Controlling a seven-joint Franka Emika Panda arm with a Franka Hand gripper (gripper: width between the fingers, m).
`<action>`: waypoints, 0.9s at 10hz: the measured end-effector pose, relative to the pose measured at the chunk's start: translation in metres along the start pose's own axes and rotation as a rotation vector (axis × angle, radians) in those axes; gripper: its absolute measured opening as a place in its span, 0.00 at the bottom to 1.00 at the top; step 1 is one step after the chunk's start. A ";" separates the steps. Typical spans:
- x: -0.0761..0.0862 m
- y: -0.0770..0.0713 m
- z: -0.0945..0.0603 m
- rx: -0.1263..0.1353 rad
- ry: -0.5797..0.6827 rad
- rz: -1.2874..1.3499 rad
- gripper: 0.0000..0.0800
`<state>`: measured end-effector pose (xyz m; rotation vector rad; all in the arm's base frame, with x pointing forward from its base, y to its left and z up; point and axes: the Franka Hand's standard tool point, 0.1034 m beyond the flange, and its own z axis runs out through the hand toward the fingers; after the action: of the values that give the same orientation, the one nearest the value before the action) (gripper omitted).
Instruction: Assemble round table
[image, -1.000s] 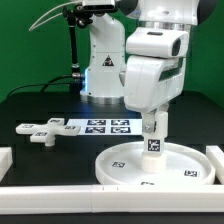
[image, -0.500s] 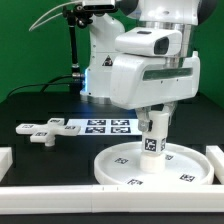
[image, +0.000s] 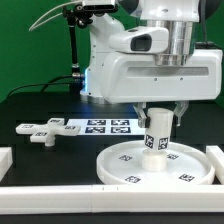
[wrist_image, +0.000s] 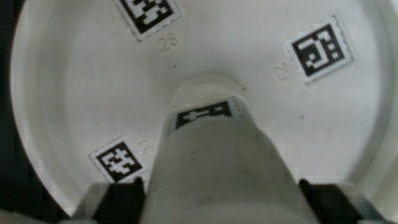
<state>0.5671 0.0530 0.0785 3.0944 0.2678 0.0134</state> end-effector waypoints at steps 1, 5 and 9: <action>-0.001 0.001 0.002 0.024 0.004 0.123 0.52; -0.002 0.002 0.005 0.047 0.025 0.416 0.52; -0.002 0.003 0.005 0.098 0.008 0.800 0.52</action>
Offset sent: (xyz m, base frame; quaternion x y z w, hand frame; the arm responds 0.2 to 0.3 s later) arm 0.0000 0.0000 0.0000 0.0000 0.0000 0.1296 0.9916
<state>0.5657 0.0492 0.0737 3.0512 -0.9893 0.0346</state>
